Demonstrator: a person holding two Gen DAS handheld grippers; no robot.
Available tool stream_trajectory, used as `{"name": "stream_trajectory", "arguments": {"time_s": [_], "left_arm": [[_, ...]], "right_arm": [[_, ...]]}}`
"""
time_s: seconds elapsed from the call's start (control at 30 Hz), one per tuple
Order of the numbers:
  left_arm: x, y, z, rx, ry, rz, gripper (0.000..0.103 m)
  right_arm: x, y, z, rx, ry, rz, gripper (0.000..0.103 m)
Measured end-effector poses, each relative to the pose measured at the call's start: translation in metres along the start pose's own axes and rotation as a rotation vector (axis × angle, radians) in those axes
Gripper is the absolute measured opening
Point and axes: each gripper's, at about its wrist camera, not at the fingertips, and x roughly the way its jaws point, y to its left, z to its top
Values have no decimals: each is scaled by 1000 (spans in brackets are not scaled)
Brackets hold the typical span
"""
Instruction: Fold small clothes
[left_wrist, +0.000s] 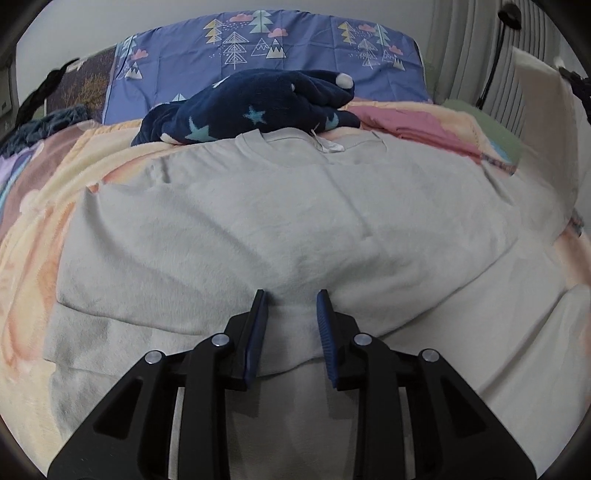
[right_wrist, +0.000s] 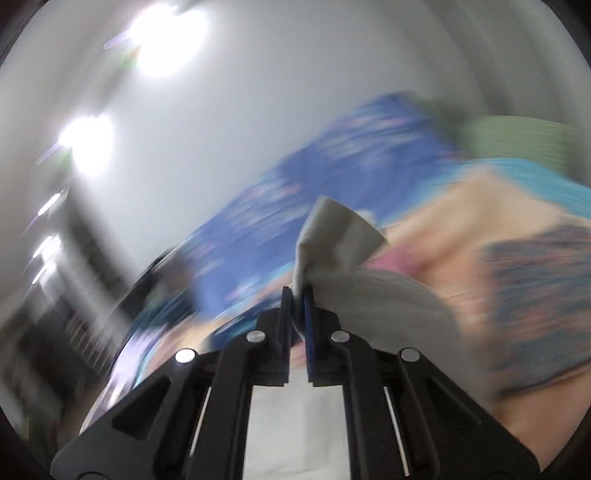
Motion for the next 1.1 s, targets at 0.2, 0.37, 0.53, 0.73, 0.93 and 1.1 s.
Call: {"name": "stream_trajectory", "arguments": {"time_s": [0.2, 0.37, 0.53, 0.73, 0.93, 1.1], "left_arm": [[-22, 33, 1, -224, -36, -262, 50], [-23, 38, 1, -331, -21, -468, 60], [-7, 20, 8, -312, 57, -444, 64], [24, -13, 38, -240, 103, -419, 7], [-65, -37, 101, -94, -212, -394, 7], [-103, -9, 97, 19, -312, -193, 9]], "right_arm": [[106, 88, -156, -272, 472, 91, 7], [120, 71, -216, -197, 650, 60, 12], [101, 66, -214, -186, 619, 53, 25], [76, 45, -205, -118, 561, 19, 30], [55, 13, -188, -19, 442, -34, 37], [53, -6, -192, 52, 426, -58, 38]]}}
